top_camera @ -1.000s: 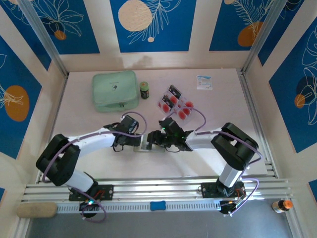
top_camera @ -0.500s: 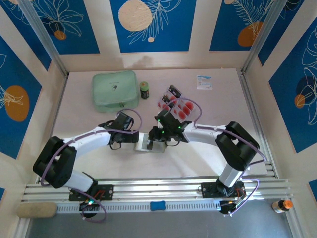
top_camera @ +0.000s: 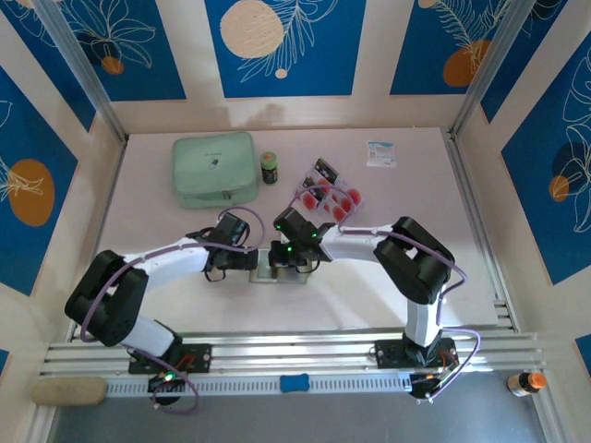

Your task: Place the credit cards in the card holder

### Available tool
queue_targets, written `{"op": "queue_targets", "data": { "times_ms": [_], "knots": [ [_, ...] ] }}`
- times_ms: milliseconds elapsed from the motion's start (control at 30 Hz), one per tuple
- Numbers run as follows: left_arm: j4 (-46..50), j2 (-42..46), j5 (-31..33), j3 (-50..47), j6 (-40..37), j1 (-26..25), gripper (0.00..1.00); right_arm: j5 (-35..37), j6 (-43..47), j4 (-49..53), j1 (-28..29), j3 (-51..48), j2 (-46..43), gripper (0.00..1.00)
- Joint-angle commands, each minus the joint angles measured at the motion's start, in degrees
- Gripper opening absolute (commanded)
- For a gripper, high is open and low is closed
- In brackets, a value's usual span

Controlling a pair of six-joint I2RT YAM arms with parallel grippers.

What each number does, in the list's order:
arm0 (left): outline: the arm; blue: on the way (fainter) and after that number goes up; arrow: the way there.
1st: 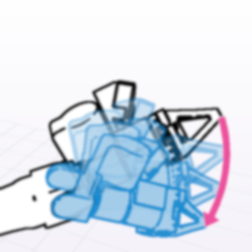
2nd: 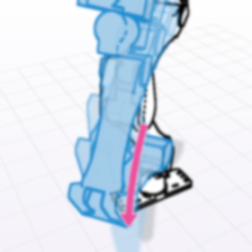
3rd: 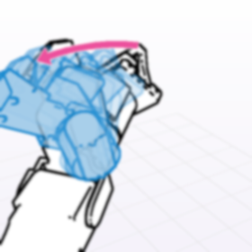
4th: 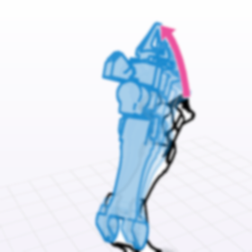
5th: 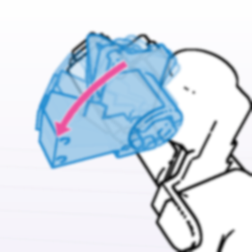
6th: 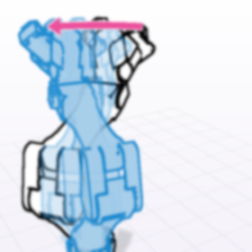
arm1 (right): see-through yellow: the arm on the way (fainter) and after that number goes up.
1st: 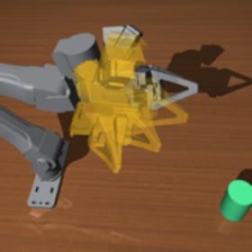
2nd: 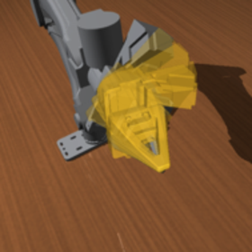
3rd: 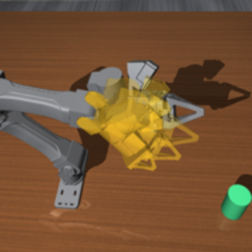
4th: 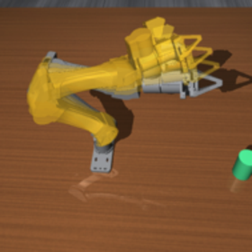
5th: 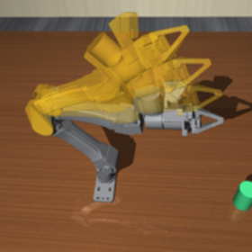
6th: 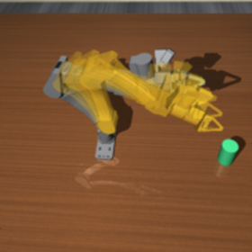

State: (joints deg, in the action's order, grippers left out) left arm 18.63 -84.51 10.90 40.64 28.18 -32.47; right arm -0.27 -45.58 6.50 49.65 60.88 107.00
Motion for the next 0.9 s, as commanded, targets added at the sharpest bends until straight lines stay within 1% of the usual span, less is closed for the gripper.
{"op": "queue_targets", "data": {
  "times_ms": [0,100,267,400,867],
  "knots": [
    [-0.24,-0.08,-0.78,-0.17,0.14,0.39,1.00,-1.21,0.15,2.03,0.67,1.93,1.72,0.02],
    [0.36,0.71,-0.96,0.60,0.53,0.39,1.00,-1.53,0.39,2.35,0.53,2.46,0.93,0.02],
    [1.90,2.91,-0.96,1.02,0.97,1.25,1.00,-0.32,0.91,3.45,-0.05,1.18,-4.30,0.02],
    [2.11,3.33,-1.05,0.37,1.08,1.88,1.00,0.64,1.11,4.48,-0.51,-0.37,-6.53,0.03],
    [0.23,0.12,-0.42,-1.97,0.73,2.15,1.00,1.85,0.91,4.92,-0.44,-2.44,-4.27,0.00]
  ]
}}
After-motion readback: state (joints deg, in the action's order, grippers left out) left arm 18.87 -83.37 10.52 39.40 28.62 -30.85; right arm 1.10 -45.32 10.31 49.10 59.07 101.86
